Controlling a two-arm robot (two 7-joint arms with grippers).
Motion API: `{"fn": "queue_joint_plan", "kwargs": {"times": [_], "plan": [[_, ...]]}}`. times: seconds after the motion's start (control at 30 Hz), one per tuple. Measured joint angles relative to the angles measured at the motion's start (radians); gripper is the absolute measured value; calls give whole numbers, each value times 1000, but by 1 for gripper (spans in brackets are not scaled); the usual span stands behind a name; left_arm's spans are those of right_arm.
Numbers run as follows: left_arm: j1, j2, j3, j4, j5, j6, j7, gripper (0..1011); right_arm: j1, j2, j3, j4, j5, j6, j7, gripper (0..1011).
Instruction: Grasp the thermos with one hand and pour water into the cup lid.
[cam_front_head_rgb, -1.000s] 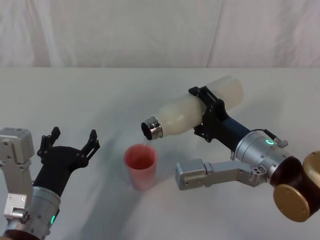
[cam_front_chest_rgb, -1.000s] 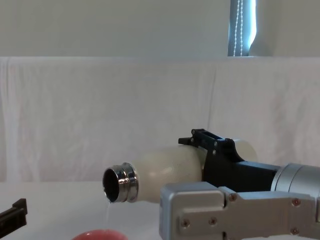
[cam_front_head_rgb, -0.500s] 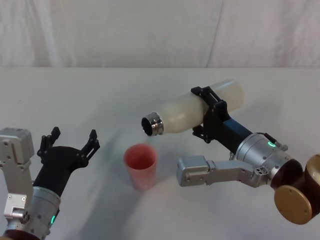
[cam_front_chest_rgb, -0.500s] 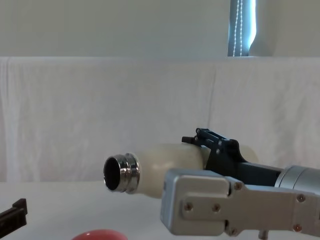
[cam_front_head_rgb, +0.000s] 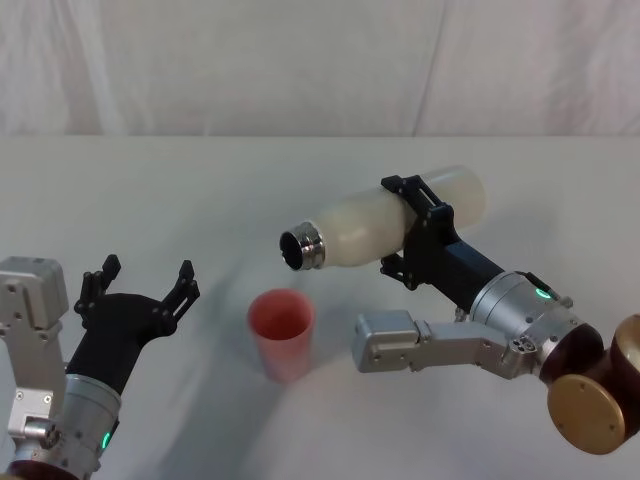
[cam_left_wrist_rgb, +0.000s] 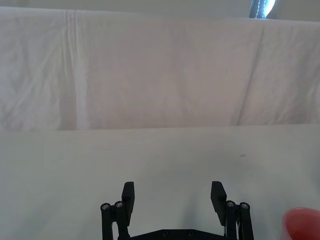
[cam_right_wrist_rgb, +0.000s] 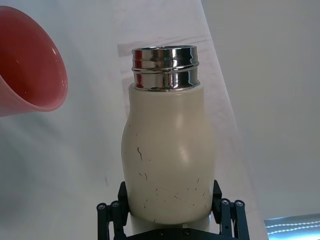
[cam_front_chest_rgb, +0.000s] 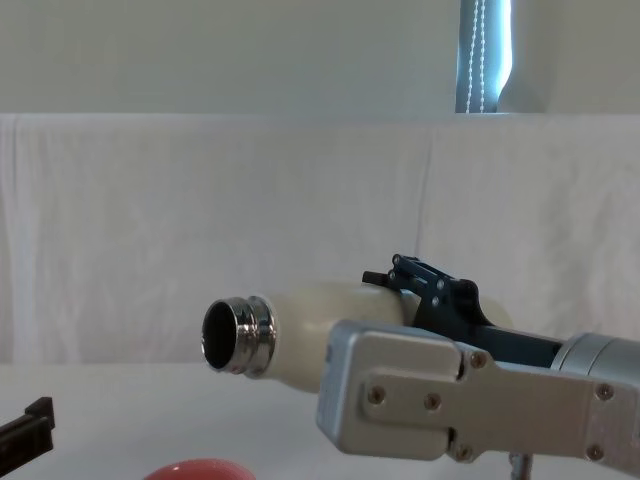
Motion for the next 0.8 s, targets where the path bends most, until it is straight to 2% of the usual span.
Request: {"fn": "queue_joint_plan", "kwargs": {"times": [0.43, 0.8], "plan": [[0, 0, 0, 0, 0, 0, 0, 1001, -5, 1, 2, -10, -6, 0, 4, 956], [0, 0, 0, 0, 0, 0, 0, 1001, -30, -16, 44, -29, 80, -8, 21, 956]]}}
